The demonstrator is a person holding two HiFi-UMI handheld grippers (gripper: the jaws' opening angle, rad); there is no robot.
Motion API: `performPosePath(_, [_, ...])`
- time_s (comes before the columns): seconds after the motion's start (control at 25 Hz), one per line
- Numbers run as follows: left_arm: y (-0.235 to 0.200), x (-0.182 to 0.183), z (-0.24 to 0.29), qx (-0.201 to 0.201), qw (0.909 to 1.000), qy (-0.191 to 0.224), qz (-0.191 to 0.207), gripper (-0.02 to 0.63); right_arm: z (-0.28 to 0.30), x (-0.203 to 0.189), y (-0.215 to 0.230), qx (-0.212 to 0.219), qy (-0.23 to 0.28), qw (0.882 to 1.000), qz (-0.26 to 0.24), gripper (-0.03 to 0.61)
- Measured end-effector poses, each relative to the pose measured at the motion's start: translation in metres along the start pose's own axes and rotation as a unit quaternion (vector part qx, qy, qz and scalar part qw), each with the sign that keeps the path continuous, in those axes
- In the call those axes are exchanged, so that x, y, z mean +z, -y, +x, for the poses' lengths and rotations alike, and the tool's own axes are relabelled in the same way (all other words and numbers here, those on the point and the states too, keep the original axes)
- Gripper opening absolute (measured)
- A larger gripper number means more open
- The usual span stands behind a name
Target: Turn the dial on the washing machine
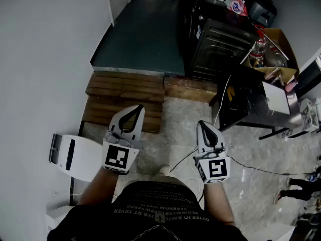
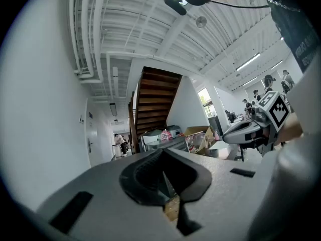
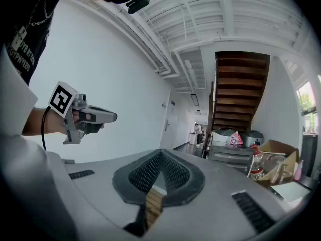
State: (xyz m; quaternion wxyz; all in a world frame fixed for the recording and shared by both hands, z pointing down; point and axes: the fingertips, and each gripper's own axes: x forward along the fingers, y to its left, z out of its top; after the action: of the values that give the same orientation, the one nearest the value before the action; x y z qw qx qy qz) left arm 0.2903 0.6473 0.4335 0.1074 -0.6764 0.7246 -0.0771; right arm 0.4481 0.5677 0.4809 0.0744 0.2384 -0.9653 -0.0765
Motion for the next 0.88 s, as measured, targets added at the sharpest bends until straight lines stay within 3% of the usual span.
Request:
performPosePath(0.16, [0.006,0.0,0.012,0.006,1.0,-0.005,0.001,0.003,0.006,-0.005,0.017,0.004,0.011,1.0,0.007,-0.005])
performPosePath(0.4, [0.006,-0.003,0.028,0.041,0.9989,-0.019,0.014,0.003,0.021,-0.005,0.039,0.054,0.058,0.996,0.034,-0.003])
performPosePath(0.72, [-0.018,-0.025,0.024,0.093,0.9944,-0.05,0.006,0.003,0.051,-0.025,0.036,0.097,0.049,0.993,0.05,-0.003])
performPosePath(0.88, [-0.029,-0.034,0.032,0.091,0.9943,-0.056,0.008,0.003,0.067,-0.031,0.033,0.1,0.034,0.993,0.05,-0.003])
